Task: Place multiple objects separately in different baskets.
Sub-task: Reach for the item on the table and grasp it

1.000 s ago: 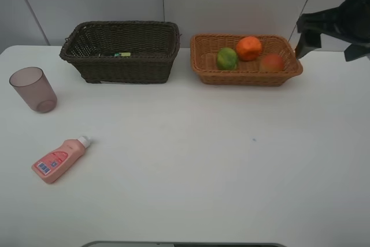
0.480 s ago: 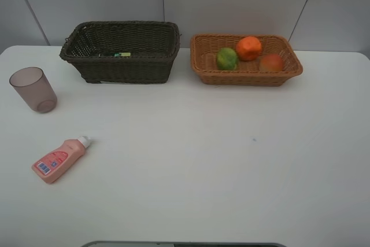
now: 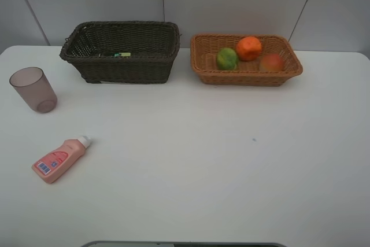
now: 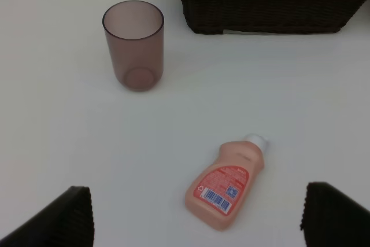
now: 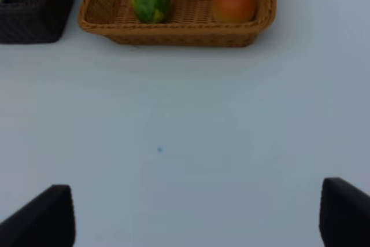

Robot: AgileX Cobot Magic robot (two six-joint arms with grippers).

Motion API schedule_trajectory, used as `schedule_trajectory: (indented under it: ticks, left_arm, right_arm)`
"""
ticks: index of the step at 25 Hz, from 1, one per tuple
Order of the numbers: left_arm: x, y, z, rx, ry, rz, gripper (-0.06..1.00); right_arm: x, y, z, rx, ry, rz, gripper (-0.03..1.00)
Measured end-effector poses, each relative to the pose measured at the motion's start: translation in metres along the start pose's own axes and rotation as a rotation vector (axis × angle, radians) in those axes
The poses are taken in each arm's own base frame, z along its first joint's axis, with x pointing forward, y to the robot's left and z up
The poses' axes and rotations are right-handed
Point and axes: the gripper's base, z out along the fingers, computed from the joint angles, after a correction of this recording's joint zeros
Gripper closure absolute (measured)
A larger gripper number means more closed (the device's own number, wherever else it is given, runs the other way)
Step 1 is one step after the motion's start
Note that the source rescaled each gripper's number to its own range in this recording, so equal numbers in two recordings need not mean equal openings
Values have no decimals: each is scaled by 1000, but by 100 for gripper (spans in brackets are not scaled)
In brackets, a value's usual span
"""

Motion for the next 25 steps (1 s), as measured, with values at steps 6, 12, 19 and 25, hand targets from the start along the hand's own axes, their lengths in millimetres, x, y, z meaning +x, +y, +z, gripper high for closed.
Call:
schedule_trajectory:
  ticks: [6, 12, 19, 25]
  left_arm:
    - [0, 0, 0, 0, 0, 0, 3]
    - [0, 0, 0, 0, 0, 0, 3]
    - [0, 0, 0, 0, 0, 0, 3]
    - [0, 0, 0, 0, 0, 0, 3]
  right_arm:
    - [36, -4, -15, -27, -103, 2, 8]
    - [50, -8, -24, -9, -178, -3, 8]
    - [51, -11, -23, 19, -180, -13, 8]
    - [62, -10, 0, 23, -91, -48, 8]
